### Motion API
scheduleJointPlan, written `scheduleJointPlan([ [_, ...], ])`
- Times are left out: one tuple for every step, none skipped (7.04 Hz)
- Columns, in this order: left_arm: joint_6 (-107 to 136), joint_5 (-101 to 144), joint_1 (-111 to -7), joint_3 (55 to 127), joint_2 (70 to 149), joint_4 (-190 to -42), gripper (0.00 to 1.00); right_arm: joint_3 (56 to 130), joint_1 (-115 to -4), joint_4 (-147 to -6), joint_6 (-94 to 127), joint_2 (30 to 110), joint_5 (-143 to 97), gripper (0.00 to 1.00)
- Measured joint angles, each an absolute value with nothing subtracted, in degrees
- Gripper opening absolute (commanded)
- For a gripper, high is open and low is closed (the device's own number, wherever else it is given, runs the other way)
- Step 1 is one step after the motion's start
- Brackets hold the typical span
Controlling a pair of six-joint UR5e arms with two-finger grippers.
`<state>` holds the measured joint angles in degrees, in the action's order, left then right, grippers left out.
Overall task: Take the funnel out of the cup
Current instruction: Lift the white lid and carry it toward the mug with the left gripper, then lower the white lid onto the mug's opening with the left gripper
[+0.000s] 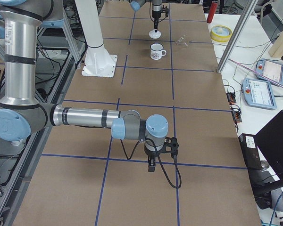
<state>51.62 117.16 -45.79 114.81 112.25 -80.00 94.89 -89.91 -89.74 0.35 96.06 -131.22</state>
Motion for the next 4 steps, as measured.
scheduleJointPlan([
  [50.9, 117.2, -46.8, 115.2, 116.4, -74.7, 0.0, 94.9, -89.9, -89.7, 0.4, 96.1, -131.2, 1.0],
  [50.7, 117.6, -47.1, 114.9, 119.7, -71.9, 0.0, 94.9, -89.9, -89.7, 0.4, 96.1, -131.2, 1.0],
  [50.9, 118.3, -47.1, 113.9, 122.5, -70.9, 0.0, 94.9, -89.9, -89.7, 0.4, 96.1, -131.2, 1.0],
  [51.2, 118.8, -46.9, 112.0, 124.9, -70.7, 0.0, 94.9, -89.9, -89.7, 0.4, 96.1, -131.2, 1.0],
])
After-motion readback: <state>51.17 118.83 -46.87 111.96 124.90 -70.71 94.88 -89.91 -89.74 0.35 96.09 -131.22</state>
